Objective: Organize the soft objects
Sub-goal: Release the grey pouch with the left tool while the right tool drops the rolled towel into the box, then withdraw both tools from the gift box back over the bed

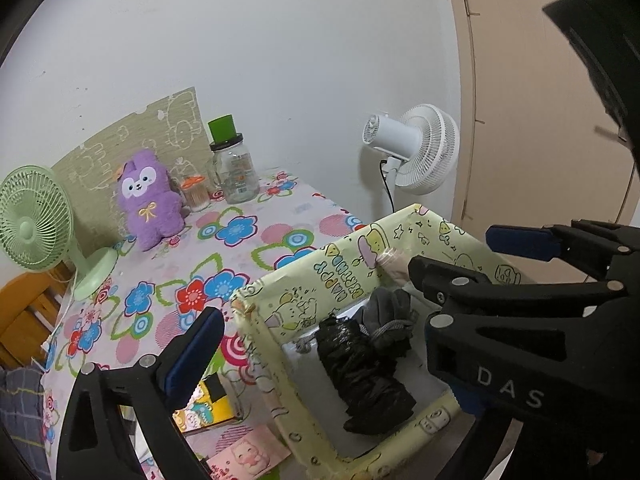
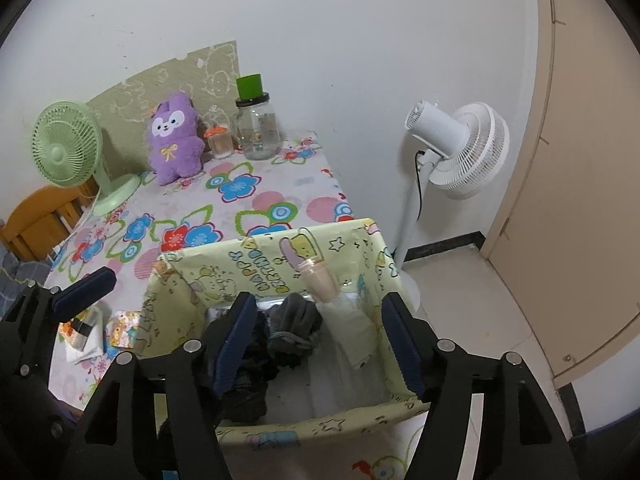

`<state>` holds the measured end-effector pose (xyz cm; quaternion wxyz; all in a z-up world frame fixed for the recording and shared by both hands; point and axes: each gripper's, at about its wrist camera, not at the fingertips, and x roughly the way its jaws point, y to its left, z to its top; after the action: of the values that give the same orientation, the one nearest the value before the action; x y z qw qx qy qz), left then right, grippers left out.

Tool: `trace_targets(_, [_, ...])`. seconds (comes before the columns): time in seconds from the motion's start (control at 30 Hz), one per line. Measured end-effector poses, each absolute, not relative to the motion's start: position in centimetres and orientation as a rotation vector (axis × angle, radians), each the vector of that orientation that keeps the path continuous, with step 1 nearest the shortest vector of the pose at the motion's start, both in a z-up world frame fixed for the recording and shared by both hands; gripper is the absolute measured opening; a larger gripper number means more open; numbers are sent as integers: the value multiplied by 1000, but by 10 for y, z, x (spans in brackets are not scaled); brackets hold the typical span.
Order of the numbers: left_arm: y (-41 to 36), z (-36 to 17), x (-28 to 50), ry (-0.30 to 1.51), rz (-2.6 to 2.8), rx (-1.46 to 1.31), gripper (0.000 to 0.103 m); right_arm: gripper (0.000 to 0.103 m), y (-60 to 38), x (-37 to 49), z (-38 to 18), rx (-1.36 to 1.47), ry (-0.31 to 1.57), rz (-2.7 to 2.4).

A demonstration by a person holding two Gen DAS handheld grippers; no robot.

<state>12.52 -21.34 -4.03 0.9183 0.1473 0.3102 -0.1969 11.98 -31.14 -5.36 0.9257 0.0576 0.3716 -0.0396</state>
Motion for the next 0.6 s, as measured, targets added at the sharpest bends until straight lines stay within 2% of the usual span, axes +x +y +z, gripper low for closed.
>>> trace_targets(0.37, [-188,-34,112,628,-395,269,102,86,-282,102,-42,89,732,-60])
trace_targets(0.6, [-172,-29,104,613,-389,254,102,88,-264,93,-37,72,717,-54])
